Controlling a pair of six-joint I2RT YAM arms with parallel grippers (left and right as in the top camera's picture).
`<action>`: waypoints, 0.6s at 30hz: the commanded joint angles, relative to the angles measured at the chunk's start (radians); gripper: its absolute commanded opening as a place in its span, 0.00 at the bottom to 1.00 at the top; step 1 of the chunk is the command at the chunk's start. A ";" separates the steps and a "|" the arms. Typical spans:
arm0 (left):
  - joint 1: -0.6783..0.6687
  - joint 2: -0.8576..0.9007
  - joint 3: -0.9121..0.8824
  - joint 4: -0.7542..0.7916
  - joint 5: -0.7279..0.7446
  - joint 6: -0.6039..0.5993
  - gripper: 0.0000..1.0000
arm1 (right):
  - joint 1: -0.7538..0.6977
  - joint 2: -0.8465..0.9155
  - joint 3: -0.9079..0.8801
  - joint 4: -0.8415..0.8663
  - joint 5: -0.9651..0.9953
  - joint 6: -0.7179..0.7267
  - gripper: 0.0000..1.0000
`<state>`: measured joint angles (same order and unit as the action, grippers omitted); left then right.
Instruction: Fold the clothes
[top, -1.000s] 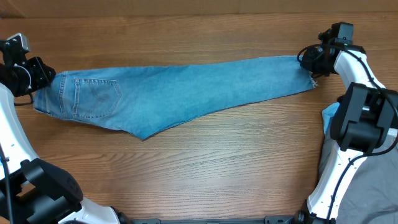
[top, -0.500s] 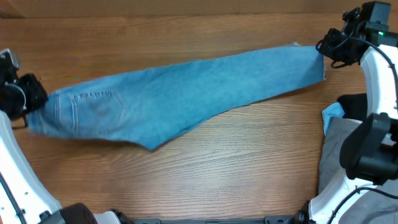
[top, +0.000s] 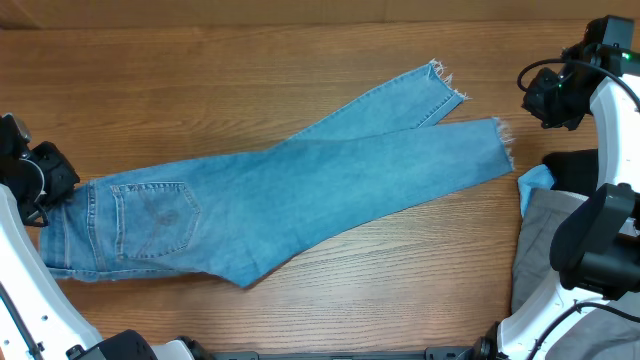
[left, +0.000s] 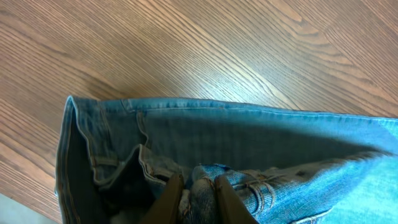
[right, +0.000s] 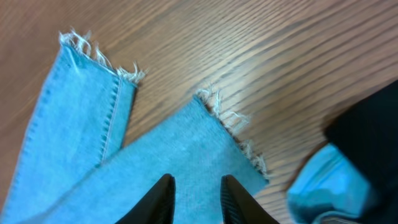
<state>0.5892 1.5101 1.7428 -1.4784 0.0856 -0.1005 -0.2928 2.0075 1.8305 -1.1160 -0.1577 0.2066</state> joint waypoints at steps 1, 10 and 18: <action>0.008 -0.013 0.027 0.013 -0.023 -0.017 0.04 | 0.028 0.009 -0.029 0.031 -0.035 0.051 0.38; 0.008 -0.013 0.027 0.037 -0.023 -0.015 0.05 | 0.104 0.157 -0.111 0.289 -0.020 0.140 0.55; 0.006 -0.013 0.027 0.047 -0.022 -0.011 0.05 | 0.113 0.282 -0.111 0.387 0.131 0.142 0.56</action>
<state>0.5900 1.5101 1.7428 -1.4422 0.0765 -0.1024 -0.1749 2.2684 1.7252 -0.7330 -0.1307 0.3363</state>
